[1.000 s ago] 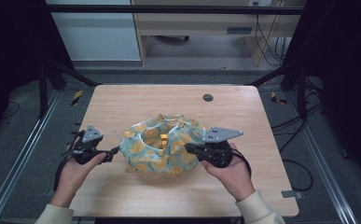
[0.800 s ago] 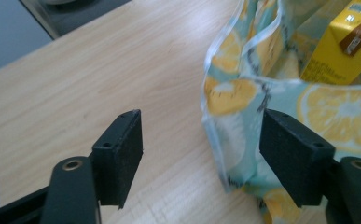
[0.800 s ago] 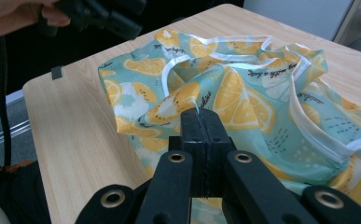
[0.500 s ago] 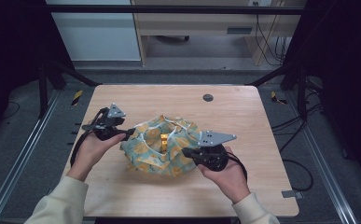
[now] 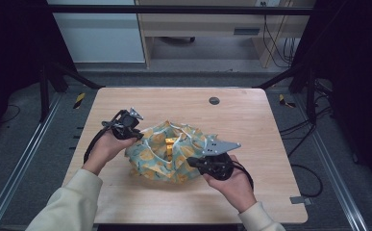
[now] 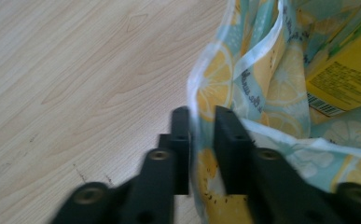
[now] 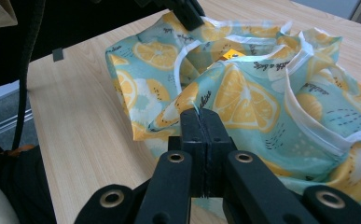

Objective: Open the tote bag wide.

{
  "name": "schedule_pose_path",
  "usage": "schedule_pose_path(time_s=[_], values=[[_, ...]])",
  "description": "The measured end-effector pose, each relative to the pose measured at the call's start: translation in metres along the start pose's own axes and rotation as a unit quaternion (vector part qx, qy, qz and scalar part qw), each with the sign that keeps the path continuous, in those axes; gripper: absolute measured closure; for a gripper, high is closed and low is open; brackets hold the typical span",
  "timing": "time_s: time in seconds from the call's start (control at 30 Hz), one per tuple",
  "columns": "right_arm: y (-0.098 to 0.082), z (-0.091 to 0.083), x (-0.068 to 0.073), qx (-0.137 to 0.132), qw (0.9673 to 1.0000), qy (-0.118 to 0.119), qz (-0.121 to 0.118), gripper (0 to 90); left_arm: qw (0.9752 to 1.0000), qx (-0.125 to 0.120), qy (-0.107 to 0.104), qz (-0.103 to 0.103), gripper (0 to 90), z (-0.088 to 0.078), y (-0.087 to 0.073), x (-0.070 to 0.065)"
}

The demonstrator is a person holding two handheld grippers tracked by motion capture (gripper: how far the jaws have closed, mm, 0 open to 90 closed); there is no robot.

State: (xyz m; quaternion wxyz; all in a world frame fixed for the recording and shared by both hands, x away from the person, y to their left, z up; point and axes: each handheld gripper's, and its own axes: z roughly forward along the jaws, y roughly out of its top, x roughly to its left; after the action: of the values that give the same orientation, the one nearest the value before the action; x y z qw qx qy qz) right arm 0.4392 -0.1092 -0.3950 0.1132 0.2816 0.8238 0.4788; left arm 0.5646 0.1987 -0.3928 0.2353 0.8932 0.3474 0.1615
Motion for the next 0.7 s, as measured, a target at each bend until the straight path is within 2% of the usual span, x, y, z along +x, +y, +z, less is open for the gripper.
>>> schedule_pose_path(time_s=[0.07,0.17,0.33,0.37,0.4,0.43,0.47,0.53,0.6,0.7], values=[[0.000,-0.002,0.000,0.001,1.0000,-0.003,0.000,89.8,0.9998,-0.021,-0.006,-0.003,87.9,-0.008,-0.002,0.000],[-0.001,-0.005,-0.001,-0.001,0.9999,-0.010,0.000,89.7,0.9984,-0.056,0.007,-0.002,89.5,-0.026,-0.006,-0.002],[-0.004,-0.011,0.000,-0.001,0.9997,-0.025,-0.001,89.4,0.9915,-0.129,0.020,0.001,89.7,-0.063,-0.017,-0.010],[-0.005,-0.012,0.001,-0.001,0.9996,-0.027,-0.001,89.3,0.9915,-0.129,0.020,0.001,89.8,-0.063,-0.017,-0.010],[-0.005,-0.012,0.001,-0.001,0.9996,-0.027,-0.001,89.3,0.9904,-0.137,0.019,0.004,89.8,-0.070,-0.020,-0.013],[-0.008,-0.013,0.002,0.001,0.9995,-0.033,0.000,89.2,0.9886,-0.151,0.005,0.005,89.8,-0.079,-0.028,-0.018],[-0.010,-0.013,0.003,0.001,0.9994,-0.034,0.002,89.2,0.9875,-0.158,0.002,0.010,89.8,-0.084,-0.033,-0.022],[-0.013,-0.013,0.003,0.003,0.9994,-0.036,0.003,89.2,0.9869,-0.161,0.000,0.012,89.8,-0.088,-0.038,-0.025],[-0.020,-0.013,0.003,0.012,0.9991,-0.039,0.010,89.2,0.9848,-0.173,-0.013,0.015,89.8,-0.095,-0.052,-0.034],[-0.026,-0.011,0.002,0.019,0.9988,-0.042,0.013,89.2,0.9841,-0.175,-0.022,0.018,89.8,-0.098,-0.060,-0.040]])
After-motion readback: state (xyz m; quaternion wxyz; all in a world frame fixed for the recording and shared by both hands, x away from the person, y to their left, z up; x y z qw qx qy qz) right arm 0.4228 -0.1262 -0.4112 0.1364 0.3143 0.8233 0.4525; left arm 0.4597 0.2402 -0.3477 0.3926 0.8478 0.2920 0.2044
